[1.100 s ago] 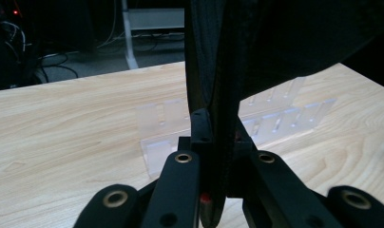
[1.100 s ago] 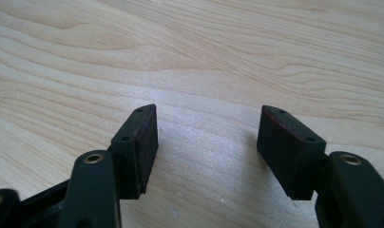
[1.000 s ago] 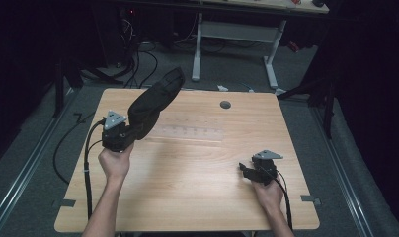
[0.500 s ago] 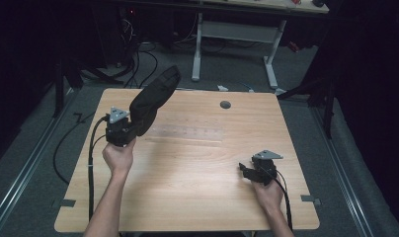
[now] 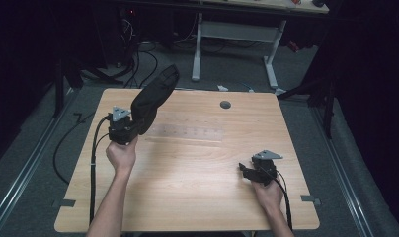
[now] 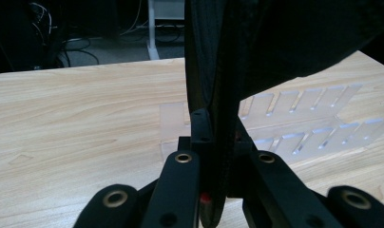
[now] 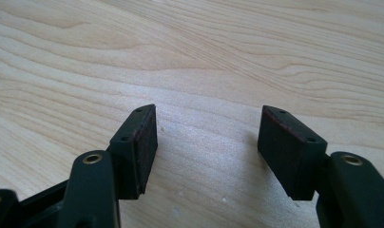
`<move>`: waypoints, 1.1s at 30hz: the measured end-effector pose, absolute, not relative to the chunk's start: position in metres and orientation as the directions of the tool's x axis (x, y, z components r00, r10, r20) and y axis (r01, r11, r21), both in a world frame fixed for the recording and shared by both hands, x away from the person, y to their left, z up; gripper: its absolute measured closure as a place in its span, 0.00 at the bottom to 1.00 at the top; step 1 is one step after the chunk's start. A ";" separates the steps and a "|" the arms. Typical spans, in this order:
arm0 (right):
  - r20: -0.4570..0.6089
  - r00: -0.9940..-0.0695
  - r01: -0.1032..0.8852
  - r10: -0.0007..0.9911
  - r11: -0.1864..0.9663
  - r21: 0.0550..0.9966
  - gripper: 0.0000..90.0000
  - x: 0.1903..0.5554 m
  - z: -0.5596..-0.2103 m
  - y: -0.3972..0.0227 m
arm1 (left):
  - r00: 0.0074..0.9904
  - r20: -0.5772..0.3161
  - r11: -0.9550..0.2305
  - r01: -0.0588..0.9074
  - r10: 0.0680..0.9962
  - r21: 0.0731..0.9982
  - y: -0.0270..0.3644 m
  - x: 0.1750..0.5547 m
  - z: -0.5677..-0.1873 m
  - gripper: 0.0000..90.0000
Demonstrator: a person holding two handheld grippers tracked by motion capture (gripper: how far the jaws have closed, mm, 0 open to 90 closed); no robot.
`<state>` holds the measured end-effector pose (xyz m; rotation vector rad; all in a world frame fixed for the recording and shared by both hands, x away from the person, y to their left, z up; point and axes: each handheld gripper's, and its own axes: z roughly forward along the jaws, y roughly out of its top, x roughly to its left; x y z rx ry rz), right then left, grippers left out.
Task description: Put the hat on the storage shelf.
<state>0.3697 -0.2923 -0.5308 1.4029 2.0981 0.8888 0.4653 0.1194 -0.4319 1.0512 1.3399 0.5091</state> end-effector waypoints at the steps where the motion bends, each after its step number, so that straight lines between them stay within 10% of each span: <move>1: -0.022 -0.373 0.629 0.928 0.271 0.728 0.43 0.370 -0.531 -0.292 | 0.215 -0.534 0.480 0.257 0.818 0.839 0.119 0.466 -0.432 0.96; 33: -0.024 -0.383 0.626 0.924 0.279 0.728 0.43 0.369 -0.531 -0.292 | 0.152 -0.523 0.482 0.239 0.839 0.843 0.101 0.471 -0.432 0.96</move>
